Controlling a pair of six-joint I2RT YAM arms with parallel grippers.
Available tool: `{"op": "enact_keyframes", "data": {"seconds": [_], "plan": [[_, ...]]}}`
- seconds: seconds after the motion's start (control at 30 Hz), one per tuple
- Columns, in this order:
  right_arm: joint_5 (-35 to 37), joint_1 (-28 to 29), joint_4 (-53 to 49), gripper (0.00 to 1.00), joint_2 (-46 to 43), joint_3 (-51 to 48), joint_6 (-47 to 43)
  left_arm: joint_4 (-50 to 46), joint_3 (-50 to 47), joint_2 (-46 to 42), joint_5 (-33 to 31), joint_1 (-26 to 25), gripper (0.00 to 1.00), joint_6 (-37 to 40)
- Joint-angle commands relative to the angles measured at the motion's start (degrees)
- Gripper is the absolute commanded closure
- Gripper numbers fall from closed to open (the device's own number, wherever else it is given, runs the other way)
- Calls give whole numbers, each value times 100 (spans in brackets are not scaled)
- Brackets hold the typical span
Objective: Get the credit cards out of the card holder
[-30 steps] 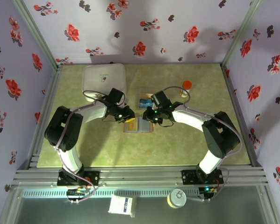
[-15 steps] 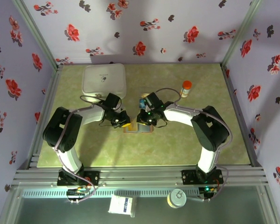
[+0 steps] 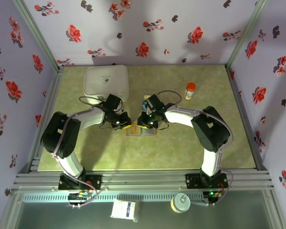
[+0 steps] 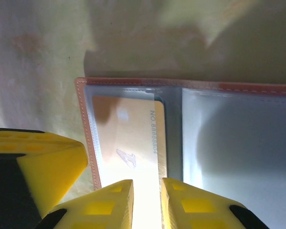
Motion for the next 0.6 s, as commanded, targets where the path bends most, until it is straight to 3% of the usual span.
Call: {"op": "enact_keyframes", "data": {"seconds": [0.0,0.57], "plan": [[-124,49,119,76,129,132,-64,-114,59,112,27,41,90,142],[-53,58,-60,79,385,281,-168,-132,-78,337,-65,51,99,230]]}}
